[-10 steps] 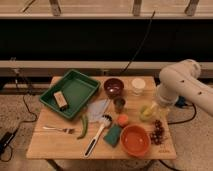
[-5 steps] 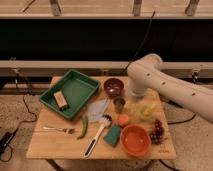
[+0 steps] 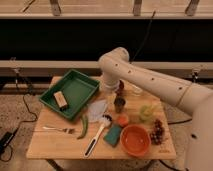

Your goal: Place eraser in table surface

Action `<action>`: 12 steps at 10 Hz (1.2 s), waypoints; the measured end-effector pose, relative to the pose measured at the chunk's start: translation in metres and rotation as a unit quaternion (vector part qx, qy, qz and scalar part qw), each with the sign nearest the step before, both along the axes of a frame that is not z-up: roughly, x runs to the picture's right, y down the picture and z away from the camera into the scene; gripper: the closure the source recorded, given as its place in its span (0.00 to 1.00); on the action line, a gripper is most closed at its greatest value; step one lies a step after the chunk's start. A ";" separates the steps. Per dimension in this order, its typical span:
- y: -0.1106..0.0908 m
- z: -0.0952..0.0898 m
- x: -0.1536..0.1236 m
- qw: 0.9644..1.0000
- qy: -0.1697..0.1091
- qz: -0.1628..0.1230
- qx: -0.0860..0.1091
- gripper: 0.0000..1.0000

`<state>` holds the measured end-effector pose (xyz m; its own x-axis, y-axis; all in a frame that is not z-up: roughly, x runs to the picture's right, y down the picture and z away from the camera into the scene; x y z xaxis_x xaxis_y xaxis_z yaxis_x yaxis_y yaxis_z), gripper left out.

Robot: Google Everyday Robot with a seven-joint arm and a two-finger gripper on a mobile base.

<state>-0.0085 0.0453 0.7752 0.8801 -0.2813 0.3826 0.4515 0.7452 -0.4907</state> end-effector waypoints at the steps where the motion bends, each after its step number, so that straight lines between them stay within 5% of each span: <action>1: -0.004 0.007 -0.018 1.000 -0.021 -0.017 -0.002 0.35; 5: -0.008 0.023 -0.081 0.994 -0.087 -0.065 -0.003 0.35; 12: -0.007 0.022 -0.084 0.994 -0.092 -0.065 -0.001 0.35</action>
